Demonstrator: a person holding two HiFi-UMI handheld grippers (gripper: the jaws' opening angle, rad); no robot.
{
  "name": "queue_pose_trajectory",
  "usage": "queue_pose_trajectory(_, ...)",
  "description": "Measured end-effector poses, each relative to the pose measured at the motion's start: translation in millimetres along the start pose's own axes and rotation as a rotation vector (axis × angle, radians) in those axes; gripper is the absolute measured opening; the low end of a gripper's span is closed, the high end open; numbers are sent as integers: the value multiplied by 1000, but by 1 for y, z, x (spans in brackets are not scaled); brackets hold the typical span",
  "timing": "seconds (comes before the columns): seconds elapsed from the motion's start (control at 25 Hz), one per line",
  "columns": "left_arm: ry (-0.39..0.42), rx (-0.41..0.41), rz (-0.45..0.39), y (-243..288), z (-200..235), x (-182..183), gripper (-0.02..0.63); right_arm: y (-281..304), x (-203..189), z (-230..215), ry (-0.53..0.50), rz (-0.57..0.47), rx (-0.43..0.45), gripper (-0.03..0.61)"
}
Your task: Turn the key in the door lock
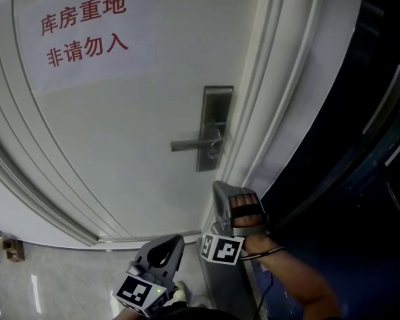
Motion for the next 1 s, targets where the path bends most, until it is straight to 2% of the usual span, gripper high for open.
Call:
queue_pose_trajectory(0.2, 22, 0, -21, -5, -20, 4, 3, -40, -2, -1, 96, -16, 50, 15)
queue_pose_trajectory(0.48, 65, 5, -56, -11, -46, 12, 3, -100, 9, -10, 370, -68, 112, 14)
queue_pose_trajectory(0.68, 74, 10, -65, -18, -59, 12, 3, -133, 10, -16, 727, -164, 216, 14)
queue_pose_trajectory(0.76, 78, 11, -69, -20, -62, 12, 4, -138, 10, -18, 814, -183, 235, 14)
queue_pose_trajectory(1.0, 79, 15, -63, -24, -69, 9, 3, -142, 10, -14, 838, -187, 259, 13)
Point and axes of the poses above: the fingertips, and each gripper's own axes: y forward along the fingers, z to its left, x out of its top, the point moved 5 cm from there along -y, backward along the fingers, and after that the axes turned 1 degree about z, right-handed, at the moved point
